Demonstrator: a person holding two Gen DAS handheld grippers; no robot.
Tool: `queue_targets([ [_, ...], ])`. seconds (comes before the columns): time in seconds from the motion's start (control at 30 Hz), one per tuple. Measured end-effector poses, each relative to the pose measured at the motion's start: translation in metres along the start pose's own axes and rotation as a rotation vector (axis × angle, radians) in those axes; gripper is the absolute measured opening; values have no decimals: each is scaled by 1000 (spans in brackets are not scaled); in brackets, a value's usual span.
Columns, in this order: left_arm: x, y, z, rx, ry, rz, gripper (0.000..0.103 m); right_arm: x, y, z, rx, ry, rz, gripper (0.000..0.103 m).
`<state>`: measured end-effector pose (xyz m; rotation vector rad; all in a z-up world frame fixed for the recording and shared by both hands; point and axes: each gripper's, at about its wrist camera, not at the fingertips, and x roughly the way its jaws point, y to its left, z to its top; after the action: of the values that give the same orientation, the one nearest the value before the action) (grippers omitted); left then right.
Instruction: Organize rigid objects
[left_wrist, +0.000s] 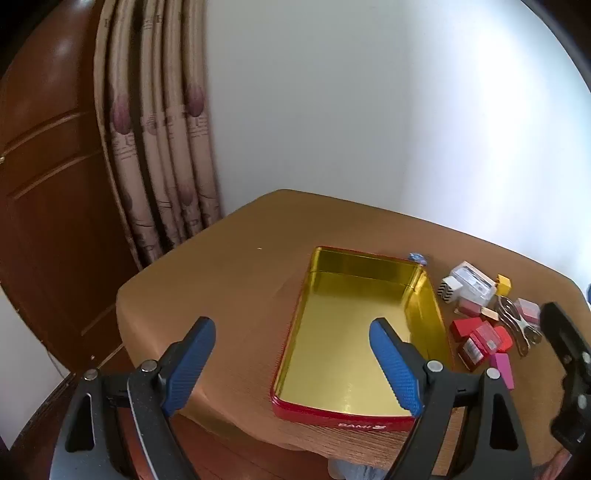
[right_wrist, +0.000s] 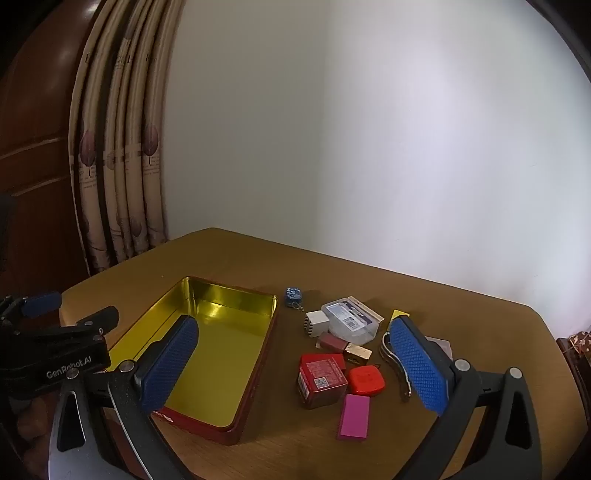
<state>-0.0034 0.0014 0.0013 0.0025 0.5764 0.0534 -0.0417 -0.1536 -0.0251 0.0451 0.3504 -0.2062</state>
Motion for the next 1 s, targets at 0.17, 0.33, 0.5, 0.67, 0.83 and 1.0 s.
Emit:
queue_targets([
  [0.17, -5, 4, -8, -12, 7, -29, 88, -4, -11, 3, 24, -36, 5, 103],
  [0.33, -1, -15, -5, 72, 38, -41, 88, -14, -26, 1, 18, -34, -6, 103],
  [0.5, -12, -52, -12, 184, 67, -142, 88, -28, -65, 4, 39, -14, -92, 103],
  [0.67, -28, -93, -17, 278, 109, -291, 88, -40, -131, -4, 90, 16, -226, 103],
  [0.83, -35, -123, -22, 314, 144, -374, 88, -43, -194, -18, 193, 58, -312, 103],
  [1.0, -27, -147, -21, 340, 175, -383, 88, -40, -207, -24, 200, 69, -321, 103],
])
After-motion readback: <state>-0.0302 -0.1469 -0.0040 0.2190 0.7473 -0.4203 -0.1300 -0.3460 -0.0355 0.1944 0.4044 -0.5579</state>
